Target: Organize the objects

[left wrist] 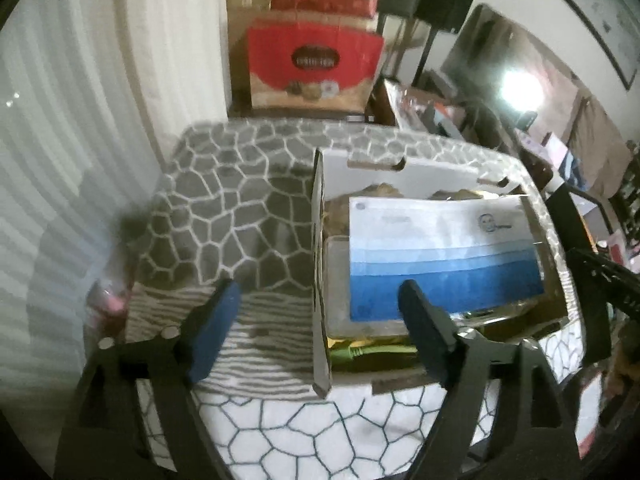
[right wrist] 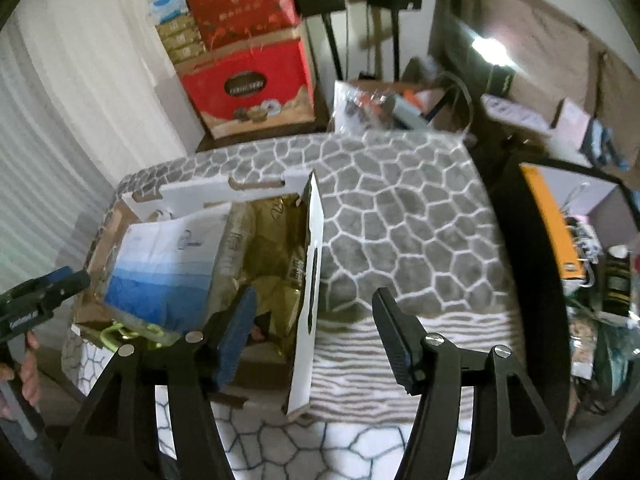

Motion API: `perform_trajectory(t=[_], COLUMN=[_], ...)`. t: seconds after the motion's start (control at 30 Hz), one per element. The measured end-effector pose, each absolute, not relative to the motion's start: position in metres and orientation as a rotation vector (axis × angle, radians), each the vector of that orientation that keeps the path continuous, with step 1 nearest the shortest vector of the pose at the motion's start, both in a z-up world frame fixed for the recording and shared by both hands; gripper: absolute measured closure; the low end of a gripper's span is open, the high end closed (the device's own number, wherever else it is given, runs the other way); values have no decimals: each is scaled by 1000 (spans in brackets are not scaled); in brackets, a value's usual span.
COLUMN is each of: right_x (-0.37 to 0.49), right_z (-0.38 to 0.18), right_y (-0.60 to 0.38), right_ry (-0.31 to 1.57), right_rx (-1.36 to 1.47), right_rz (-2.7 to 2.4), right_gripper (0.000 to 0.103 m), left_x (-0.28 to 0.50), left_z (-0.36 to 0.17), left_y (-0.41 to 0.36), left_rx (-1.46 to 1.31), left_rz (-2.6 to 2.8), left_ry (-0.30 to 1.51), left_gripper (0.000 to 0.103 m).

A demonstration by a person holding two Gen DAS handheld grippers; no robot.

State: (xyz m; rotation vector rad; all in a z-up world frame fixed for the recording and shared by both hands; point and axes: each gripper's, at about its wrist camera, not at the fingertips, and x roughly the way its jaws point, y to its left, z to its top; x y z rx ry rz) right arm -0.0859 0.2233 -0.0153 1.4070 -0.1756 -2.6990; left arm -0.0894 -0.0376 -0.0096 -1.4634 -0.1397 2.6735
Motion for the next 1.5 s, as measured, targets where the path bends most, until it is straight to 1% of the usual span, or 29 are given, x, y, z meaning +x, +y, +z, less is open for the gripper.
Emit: perform_trajectory(t=[0.03, 0.17, 0.23, 0.33, 0.4, 0.53, 0.63, 0.67, 0.7, 0.73, 1.17, 1.5], right_x=[-80, -58, -49, -38, -30, -17, -8, -5, -2, 1, 28, 34], right_z=[-11, 2, 7, 8, 8, 5, 0, -1, -2, -3, -11, -8], right_y=[221, 202, 198, 189, 184, 177, 174, 173, 172, 171, 166, 160], right_ry=[-172, -96, -87, -89, -83, -91, -94, -91, -88, -84, -47, -24], right_rx=[1383, 1304, 1277, 1255, 1235, 1214, 1207, 1202, 1198, 1194, 1156, 1139], right_rz=[-2716, -2778, -2790, -2796, -2813, -2834, -2846, -2852, -2857, -2866, -2918, -2933], right_gripper=[38, 27, 24, 23, 20, 15, 10, 8, 3, 2, 1, 1], left_x=[-83, -62, -55, -46, -39, -27, -19, -16, -13, -11, 9, 10], left_z=[-7, 1, 1, 1, 2, 2, 1, 0, -1, -2, -4, -5], left_y=[-36, -33, -31, -31, -30, -27, -27, -26, -26, -25, -19, -13], left_rx=[-1446, -1386, -1391, -1380, -1379, -1360, -1342, -1337, -1336, -1338, -1312, -1322], left_rz=[2688, 2726, 2739, 2744, 2765, 2782, 2790, 2790, 2792, 2794, 2810, 2795], left_ry=[-131, -155, -154, -171, -154, -129, -127, -128, -124, -116, -128, -100], left_gripper=[16, 9, 3, 2, 0, 0, 0, 0, 0, 0, 0, 0])
